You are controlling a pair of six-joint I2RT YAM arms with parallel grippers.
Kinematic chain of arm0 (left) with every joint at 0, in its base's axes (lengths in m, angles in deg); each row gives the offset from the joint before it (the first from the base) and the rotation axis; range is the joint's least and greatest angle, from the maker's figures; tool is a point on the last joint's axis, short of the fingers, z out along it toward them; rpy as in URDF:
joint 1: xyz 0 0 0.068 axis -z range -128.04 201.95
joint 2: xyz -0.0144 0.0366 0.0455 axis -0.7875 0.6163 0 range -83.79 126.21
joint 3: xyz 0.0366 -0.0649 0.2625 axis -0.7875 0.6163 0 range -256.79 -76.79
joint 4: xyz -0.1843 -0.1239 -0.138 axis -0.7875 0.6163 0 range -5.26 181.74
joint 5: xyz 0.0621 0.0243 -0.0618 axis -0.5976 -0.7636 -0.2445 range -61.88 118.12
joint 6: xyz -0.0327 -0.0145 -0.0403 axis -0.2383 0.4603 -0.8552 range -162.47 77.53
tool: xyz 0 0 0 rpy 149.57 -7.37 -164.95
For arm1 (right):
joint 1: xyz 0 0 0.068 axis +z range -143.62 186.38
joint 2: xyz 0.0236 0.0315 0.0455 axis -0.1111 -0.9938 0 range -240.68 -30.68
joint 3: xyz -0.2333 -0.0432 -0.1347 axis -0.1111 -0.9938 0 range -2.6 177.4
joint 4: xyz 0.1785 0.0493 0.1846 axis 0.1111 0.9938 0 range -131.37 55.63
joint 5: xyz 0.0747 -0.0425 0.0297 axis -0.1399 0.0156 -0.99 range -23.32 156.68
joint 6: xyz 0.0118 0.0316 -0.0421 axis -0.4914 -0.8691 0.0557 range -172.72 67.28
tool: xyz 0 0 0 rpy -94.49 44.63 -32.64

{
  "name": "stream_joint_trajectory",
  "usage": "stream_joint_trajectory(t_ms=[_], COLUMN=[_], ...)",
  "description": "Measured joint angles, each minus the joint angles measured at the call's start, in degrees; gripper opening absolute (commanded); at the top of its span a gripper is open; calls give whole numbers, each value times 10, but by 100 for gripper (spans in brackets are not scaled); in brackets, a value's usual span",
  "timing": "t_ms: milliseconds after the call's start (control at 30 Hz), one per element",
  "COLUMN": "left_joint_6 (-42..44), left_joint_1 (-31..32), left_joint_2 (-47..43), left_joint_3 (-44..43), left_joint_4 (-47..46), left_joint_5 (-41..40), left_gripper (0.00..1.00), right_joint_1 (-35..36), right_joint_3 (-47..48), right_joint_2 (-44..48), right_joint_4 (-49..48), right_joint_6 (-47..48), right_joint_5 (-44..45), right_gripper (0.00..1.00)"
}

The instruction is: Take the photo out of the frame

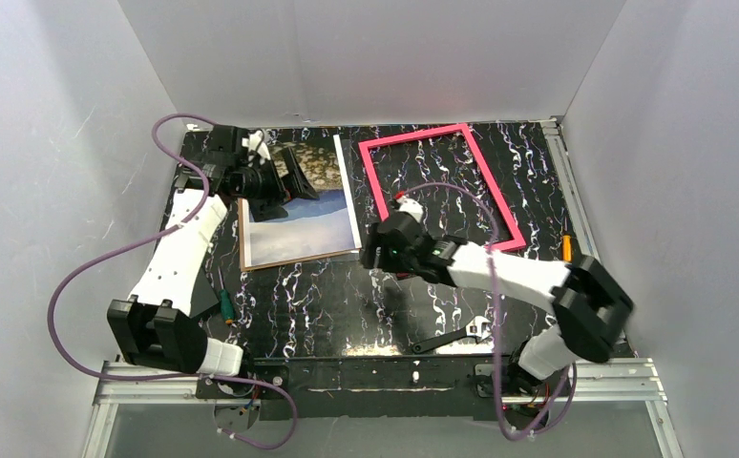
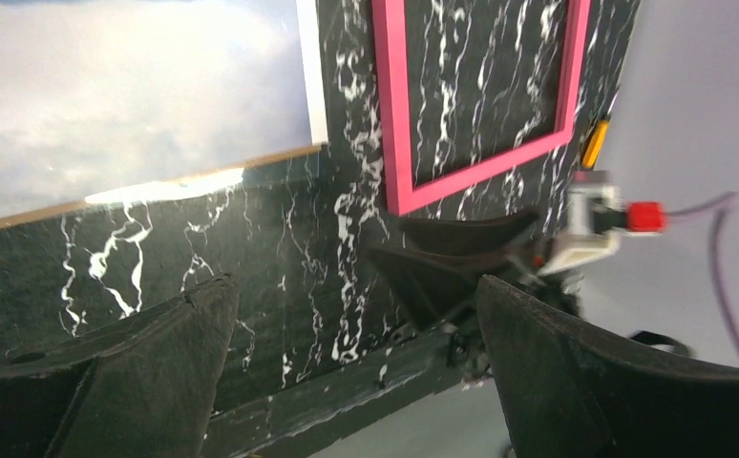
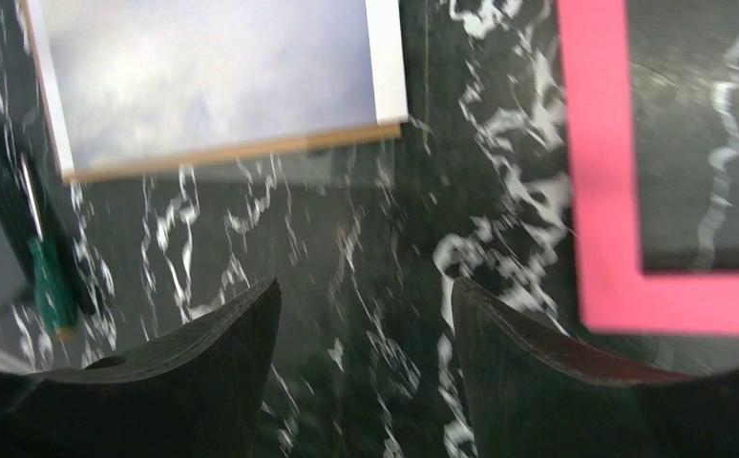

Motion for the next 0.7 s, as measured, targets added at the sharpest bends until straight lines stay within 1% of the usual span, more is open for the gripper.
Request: stream_joint_trajectory(t_ms=[67, 200, 300, 467, 533, 600, 700], left_joint_6=[8, 24, 34, 48, 52, 54, 63], left_joint_1=[17, 61, 107, 185, 210, 228, 234], left_joint_2=[-8, -36, -67, -120, -148, -187, -250], left_joint_3=[25, 87, 138, 180, 188, 197, 197], left_joint_4=[-2, -10, -21, -39, -48, -58, -67], left_joint_5=[2, 0, -13, -42, -57, -75, -108], left_gripper=[94, 94, 94, 94, 94, 95, 97], right_joint_1=[0, -1, -2, -3, -3, -3, -3], right_joint_3=[-42, -132, -155, -132, -111, -80, -29], right_joint_2=[69, 235, 355, 504, 545, 580, 619], right_joint_4=[21, 80, 141, 238, 276, 320, 391], right_joint_6=[31, 76, 90, 98, 101, 104, 106], right_joint_5=[-9, -19, -21, -13, -5, 12, 46], right_gripper=[74, 74, 77, 77, 77, 77, 78])
